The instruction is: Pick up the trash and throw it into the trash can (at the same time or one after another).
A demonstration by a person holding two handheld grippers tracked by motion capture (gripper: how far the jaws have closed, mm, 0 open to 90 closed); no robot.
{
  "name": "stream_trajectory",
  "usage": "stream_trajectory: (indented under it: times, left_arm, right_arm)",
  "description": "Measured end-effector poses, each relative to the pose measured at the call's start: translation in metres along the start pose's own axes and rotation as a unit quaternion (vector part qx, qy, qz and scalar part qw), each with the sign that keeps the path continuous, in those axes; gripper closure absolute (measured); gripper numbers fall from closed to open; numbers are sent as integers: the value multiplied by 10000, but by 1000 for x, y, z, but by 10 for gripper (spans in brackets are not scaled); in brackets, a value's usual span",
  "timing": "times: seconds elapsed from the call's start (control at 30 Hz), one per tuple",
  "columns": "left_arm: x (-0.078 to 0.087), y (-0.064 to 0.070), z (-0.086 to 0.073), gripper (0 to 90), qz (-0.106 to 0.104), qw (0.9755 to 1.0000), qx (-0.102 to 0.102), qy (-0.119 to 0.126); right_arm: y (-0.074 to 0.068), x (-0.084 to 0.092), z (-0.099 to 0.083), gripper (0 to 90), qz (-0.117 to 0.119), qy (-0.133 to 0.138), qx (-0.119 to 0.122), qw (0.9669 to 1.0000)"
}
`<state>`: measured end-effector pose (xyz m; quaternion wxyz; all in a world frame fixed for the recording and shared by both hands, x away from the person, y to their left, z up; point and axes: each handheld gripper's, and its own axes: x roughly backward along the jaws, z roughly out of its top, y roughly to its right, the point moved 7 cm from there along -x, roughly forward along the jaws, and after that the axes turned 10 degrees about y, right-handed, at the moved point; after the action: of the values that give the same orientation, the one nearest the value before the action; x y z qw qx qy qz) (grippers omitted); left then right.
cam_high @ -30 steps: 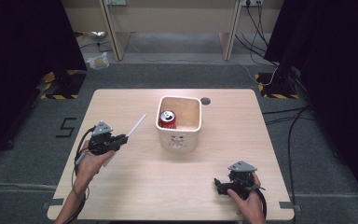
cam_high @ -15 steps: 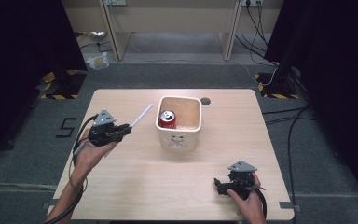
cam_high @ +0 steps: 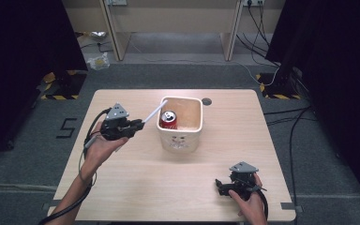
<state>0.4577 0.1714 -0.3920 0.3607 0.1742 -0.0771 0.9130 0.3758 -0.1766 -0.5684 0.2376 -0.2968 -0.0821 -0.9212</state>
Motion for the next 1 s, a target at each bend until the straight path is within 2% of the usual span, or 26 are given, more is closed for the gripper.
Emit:
stream_trajectory:
  times: [0.13,0.27,0.33,0.63,0.77,1.0]
  left_arm:
    - [-6,4,10,794,-131,9999,43,62]
    - [-11,7,20,794,-149,9998,-1,104]
    - [-18,10,30,794,-210,9996,6,163]
    - [-42,18,45,794,-348,9992,86,183]
    - [-50,18,49,794,-339,9992,117,196]
    - [-67,12,57,794,-309,9988,305,225]
  right_arm:
    - [0,0,0,5,-8,-3,18,10000]
    - [0,0,0,5,-7,7,14,10000]
    - [0,0,0,4,-7,7,12,10000]
    - [0,0,0,4,-7,7,13,10000]
    - [0,0,0,4,-7,7,13,10000]
    - [0,0,0,4,-6,7,14,10000]
